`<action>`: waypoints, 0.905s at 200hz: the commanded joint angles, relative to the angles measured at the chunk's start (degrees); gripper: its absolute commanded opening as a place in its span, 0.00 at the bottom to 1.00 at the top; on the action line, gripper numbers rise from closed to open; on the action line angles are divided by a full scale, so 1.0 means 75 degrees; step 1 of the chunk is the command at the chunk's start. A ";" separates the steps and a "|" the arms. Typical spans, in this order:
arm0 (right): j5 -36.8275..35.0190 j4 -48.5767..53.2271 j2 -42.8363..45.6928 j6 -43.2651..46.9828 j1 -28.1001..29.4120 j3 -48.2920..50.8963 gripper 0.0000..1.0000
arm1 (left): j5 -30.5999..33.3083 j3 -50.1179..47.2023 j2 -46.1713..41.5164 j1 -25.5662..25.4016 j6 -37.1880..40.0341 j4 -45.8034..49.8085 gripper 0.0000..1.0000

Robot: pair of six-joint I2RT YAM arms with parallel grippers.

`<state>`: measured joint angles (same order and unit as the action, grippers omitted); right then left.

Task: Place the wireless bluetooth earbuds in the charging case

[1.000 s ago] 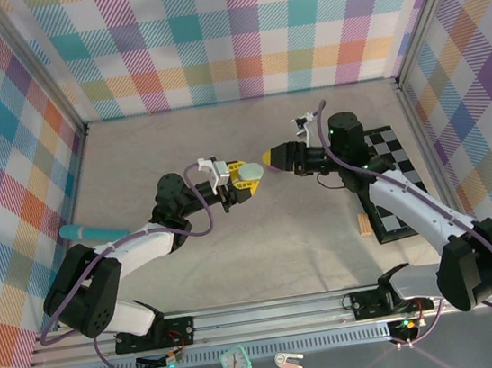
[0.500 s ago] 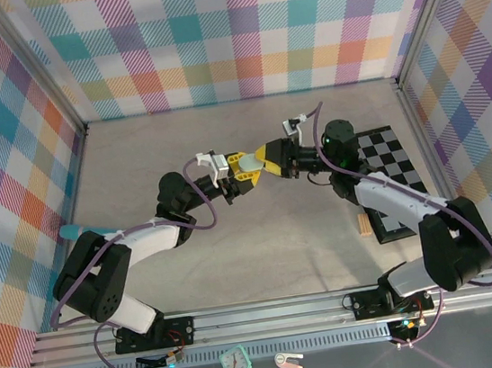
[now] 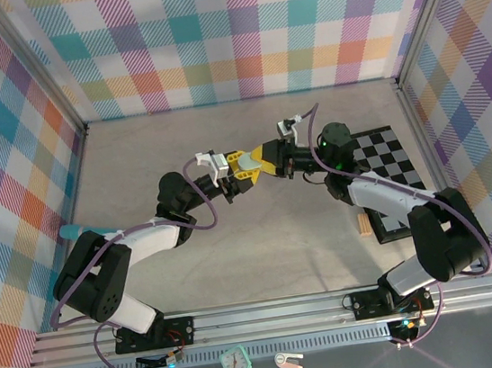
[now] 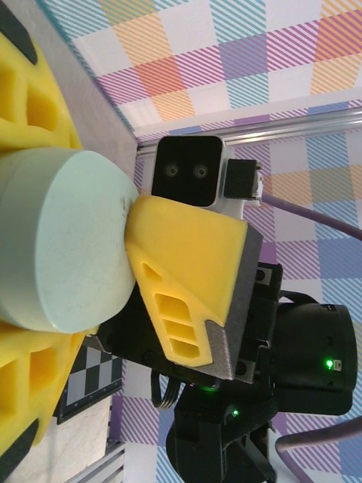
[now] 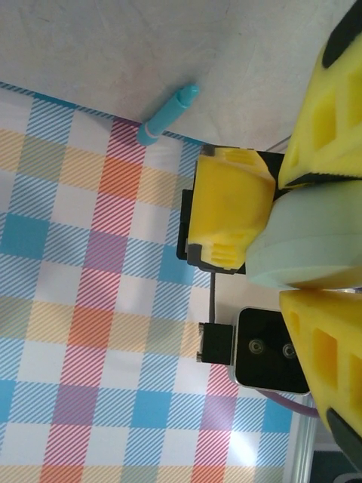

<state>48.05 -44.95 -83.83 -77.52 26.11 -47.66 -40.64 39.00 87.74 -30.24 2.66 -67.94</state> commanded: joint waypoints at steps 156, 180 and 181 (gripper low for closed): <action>-0.1483 0.3218 -0.0296 0.3011 -0.0106 -0.0488 0.25 | 0.0486 -0.0921 -0.1949 0.0024 0.1662 0.3790 1.00; -0.1633 0.3301 -0.0811 0.3269 -0.0106 -0.0478 0.25 | 0.0845 -0.1106 -0.2474 0.0036 0.1952 0.4740 1.00; -0.1635 0.3311 -0.0828 0.3287 -0.0112 -0.0478 0.25 | 0.0853 -0.1114 -0.2487 0.0036 0.1953 0.4778 1.00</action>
<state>38.11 -23.86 -86.52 -58.52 25.52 -50.09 -36.29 32.27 73.01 -30.24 12.82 -42.48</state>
